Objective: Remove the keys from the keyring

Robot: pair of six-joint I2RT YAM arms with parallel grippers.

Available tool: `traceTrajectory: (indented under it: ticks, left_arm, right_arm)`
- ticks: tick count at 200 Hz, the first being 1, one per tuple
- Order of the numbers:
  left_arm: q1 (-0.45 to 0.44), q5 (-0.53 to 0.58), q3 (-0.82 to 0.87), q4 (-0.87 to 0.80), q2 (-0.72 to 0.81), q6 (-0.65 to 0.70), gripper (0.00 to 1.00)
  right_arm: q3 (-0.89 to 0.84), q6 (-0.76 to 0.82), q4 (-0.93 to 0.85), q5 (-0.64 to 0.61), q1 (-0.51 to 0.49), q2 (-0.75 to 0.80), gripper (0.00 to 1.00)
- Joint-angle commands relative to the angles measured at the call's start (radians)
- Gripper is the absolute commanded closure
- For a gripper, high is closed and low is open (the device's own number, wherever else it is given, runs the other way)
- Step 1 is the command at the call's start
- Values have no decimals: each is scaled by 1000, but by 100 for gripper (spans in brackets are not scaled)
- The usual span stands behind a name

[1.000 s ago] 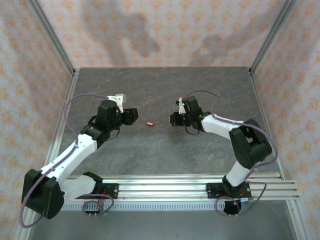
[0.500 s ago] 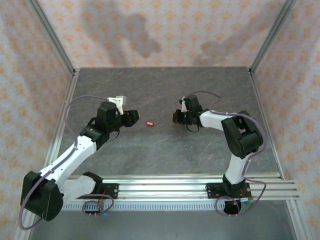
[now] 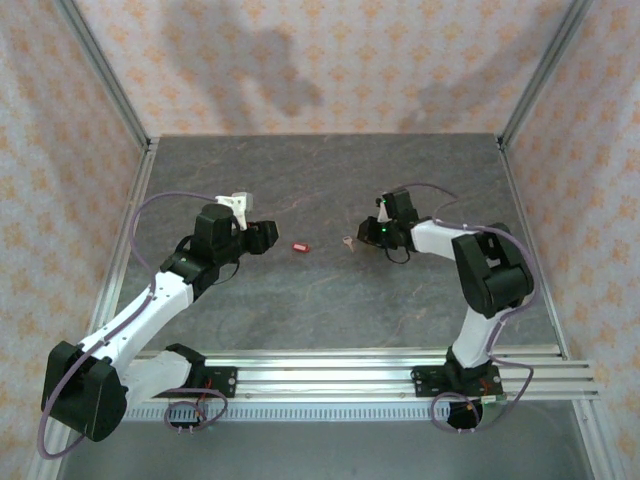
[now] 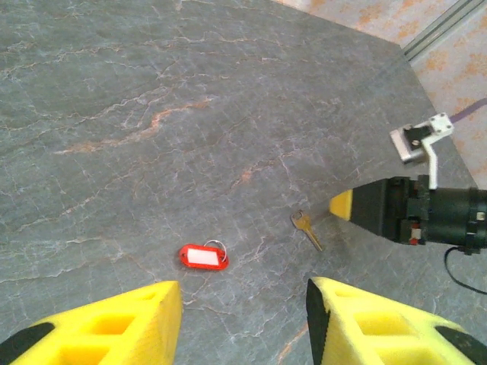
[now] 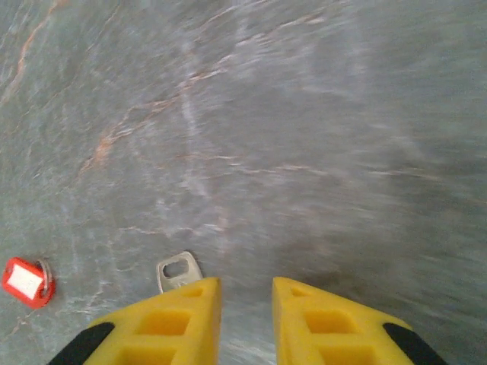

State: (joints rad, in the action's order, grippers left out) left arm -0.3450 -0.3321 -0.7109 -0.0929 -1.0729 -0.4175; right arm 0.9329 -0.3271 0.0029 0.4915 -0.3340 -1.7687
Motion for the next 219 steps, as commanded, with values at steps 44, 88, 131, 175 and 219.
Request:
traceTrajectory:
  ticks: [44, 88, 131, 175, 219]
  left_arm:
    - [10, 180, -32, -71, 19, 53, 0]
    - [77, 573, -86, -178, 5, 149, 0]
    - [174, 730, 102, 137, -23, 347, 0]
    - [227, 750, 304, 670, -229, 410, 0]
    - [244, 648, 396, 1048, -388, 455, 0]
  right_arm:
    - [-6, 133, -176, -267, 40, 294, 1]
    - [-22, 194, -187, -597, 40, 424, 1]
    - [-235, 337, 139, -970, 40, 515, 1]
    - [-402, 372, 432, -988, 103, 451, 1]
    - [-572, 499, 839, -799, 128, 337, 1]
